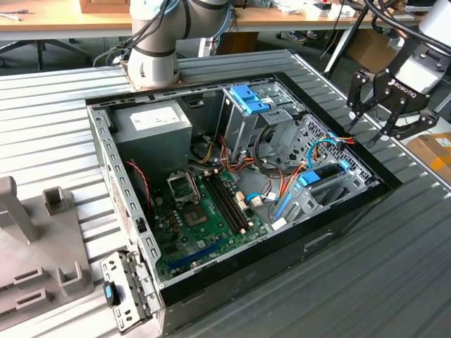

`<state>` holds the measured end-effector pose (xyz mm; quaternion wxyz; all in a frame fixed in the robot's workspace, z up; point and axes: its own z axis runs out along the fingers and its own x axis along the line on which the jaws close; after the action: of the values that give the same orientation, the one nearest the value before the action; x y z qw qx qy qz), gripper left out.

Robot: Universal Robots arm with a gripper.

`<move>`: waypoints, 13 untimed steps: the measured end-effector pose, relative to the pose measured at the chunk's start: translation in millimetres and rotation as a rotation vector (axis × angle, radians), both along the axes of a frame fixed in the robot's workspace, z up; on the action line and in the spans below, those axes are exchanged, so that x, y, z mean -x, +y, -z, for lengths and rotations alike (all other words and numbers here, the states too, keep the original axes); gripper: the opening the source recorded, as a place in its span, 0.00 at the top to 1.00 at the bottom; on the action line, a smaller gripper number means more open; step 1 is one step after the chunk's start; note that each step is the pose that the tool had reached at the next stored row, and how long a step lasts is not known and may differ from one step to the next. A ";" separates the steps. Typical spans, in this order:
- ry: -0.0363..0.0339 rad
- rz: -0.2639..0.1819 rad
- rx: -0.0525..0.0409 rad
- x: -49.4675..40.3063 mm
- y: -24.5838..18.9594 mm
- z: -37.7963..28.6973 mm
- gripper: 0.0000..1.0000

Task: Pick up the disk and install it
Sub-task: 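Insert the first disk wire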

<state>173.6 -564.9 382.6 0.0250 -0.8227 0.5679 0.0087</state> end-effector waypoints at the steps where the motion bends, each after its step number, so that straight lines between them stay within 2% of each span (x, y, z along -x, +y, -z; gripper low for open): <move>1: 0.0000 -0.007 -0.0072 -0.2 0.0 0.2 0.50; 3: 0.0001 -0.047 -0.0091 -1.2 0.0 1.4 0.50; 6: 0.0003 -0.078 -0.0093 -7.2 0.1 3.2 0.50; 11: 0.0005 -0.089 -0.0087 -7.2 0.0 3.2 0.50; 13: 0.0006 -0.134 -0.0088 -7.2 0.0 3.9 0.50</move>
<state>180.8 -564.8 378.7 0.0278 -0.8588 0.5113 0.0132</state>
